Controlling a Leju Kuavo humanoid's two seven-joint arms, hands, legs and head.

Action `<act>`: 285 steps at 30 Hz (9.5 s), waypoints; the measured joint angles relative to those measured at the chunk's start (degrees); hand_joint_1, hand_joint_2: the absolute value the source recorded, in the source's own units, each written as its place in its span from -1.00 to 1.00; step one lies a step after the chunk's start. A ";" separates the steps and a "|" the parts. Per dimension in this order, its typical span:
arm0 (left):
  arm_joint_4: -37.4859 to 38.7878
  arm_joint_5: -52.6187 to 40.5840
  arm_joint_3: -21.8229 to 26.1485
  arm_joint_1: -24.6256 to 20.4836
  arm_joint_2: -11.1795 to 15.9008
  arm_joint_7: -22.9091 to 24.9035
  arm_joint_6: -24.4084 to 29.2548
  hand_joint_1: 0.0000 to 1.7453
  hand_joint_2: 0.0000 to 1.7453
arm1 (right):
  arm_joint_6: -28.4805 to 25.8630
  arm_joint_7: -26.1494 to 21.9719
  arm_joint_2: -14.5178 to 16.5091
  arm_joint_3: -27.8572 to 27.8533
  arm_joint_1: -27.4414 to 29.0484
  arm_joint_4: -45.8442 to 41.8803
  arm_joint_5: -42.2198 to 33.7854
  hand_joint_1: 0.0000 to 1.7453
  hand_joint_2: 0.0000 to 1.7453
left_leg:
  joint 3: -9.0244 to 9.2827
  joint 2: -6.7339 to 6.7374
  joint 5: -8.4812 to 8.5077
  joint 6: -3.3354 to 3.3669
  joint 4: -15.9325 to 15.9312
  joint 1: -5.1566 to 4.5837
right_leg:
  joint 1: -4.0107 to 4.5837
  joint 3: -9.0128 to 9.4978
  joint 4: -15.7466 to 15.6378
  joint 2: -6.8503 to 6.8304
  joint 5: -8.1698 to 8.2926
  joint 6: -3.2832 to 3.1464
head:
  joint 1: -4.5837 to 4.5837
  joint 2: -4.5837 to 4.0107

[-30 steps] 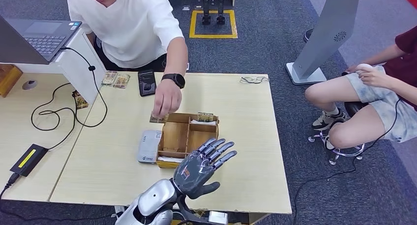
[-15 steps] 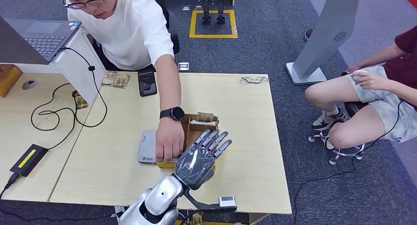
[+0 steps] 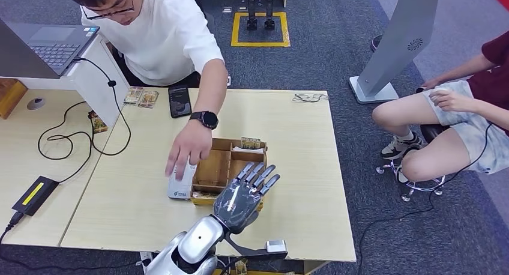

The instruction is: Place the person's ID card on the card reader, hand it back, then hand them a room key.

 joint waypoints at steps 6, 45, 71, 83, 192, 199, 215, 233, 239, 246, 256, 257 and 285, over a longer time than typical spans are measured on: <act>0.63 0.00 0.00 -0.09 0.13 0.05 -0.84 -0.78 1.00 | -0.02 -0.08 -0.14 0.14 -0.01 0.04 0.00 -1.00 -1.00 | 0.00 0.00 0.00 0.00 0.00 0.00 | 0.00 0.00 0.00 0.00 0.00 0.00 | 0.00 0.00; 3.38 -0.02 0.41 -0.80 0.71 4.26 -1.38 1.00 1.00 | 0.25 0.40 -0.23 0.55 0.42 -0.59 0.00 -1.00 -1.00 | 0.00 0.00 0.00 0.00 0.00 0.00 | 0.00 0.02 0.00 0.00 0.00 0.00 | 0.00 0.00; -15.45 9.77 8.64 -7.48 -2.73 -3.94 -1.77 1.00 1.00 | -0.15 -0.48 -0.23 2.55 -0.42 0.22 0.00 -1.00 -1.00 | 0.00 -0.01 0.06 0.03 0.00 0.00 | 0.00 0.02 0.00 -0.01 0.05 0.01 | 0.01 0.00; -9.20 6.33 13.82 -18.42 -5.24 2.96 -2.55 1.00 1.00 | -0.20 -0.66 -0.23 4.15 -2.43 2.98 0.00 -1.00 -1.00 | 0.00 -0.01 0.09 0.05 0.03 0.00 | 0.00 0.01 0.01 0.00 0.08 0.00 | 0.00 0.00; -39.88 44.82 27.68 18.61 -4.22 -11.38 10.04 -1.00 1.00 | 3.20 3.35 5.70 -7.06 1.71 -6.28 0.00 -1.00 -1.00 | -0.05 -0.01 0.06 0.05 0.01 0.00 | 0.00 0.00 0.00 -0.03 0.03 0.03 | -0.01 0.00; -40.03 50.10 30.90 19.13 -4.25 -10.98 9.72 -1.00 1.00 | 3.26 3.16 6.37 -8.21 1.70 -7.36 0.00 -1.00 -1.00 | -0.04 -0.01 0.06 0.05 0.00 0.00 | 0.00 0.01 0.01 -0.04 0.04 0.03 | 0.00 0.00; -40.02 47.93 37.61 17.06 -4.78 -7.98 6.88 -1.00 1.00 | 2.67 2.13 6.41 -8.61 1.34 -7.07 0.00 -1.00 -1.00 | -0.03 -0.01 0.07 0.05 0.00 0.00 | 0.00 0.01 0.01 -0.03 0.04 0.03 | 0.01 0.00; -39.07 50.91 41.81 13.02 -5.23 -7.03 6.00 -1.00 1.00 | 1.74 1.43 5.82 -8.58 0.61 -5.26 0.00 -1.00 -1.00 | -0.03 -0.01 0.07 0.05 0.00 0.00 | 0.00 0.01 0.01 -0.02 0.04 0.03 | 0.00 0.00; -37.92 52.83 46.16 11.15 -5.28 -6.12 6.43 -1.00 1.00 | 1.09 1.31 5.19 -8.35 0.16 -3.82 0.00 -1.00 -1.00 | -0.03 0.00 0.07 0.05 0.00 0.01 | 0.00 -0.01 0.01 -0.01 0.04 0.03 | 0.00 0.00; -39.30 50.39 52.47 10.32 -6.48 -1.93 6.91 -1.00 1.00 | -0.17 0.42 3.69 -8.23 -0.72 -1.09 0.00 -1.00 -1.00 | -0.03 0.00 0.07 0.05 0.00 0.00 | 0.00 0.00 0.01 -0.01 0.04 0.03 | 0.01 0.00; -41.15 50.11 56.77 10.57 -6.58 -1.94 7.54 -1.00 1.00 | -0.62 0.05 2.56 -8.23 -1.43 1.15 0.00 -1.00 -1.00 | -0.02 0.01 0.07 0.05 0.00 0.01 | 0.00 -0.01 0.01 0.00 0.04 0.03 | 0.01 0.00; -41.35 50.18 57.10 10.58 -6.58 -1.98 7.55 -1.00 1.00 | -0.65 0.05 2.50 -8.23 -1.46 1.28 0.00 -1.00 -1.00 | -0.02 0.01 0.07 0.05 0.00 0.01 | 0.00 0.00 0.01 0.00 0.04 0.03 | 0.01 0.00; -40.18 40.74 38.82 17.38 -6.38 -9.13 2.58 -1.00 1.00 | 1.87 0.48 4.72 -10.42 -0.32 -3.54 0.00 -1.00 -1.00 | -0.03 0.01 0.06 0.05 0.00 0.00 | 0.00 -0.03 0.00 0.00 0.04 0.03 | 0.00 0.00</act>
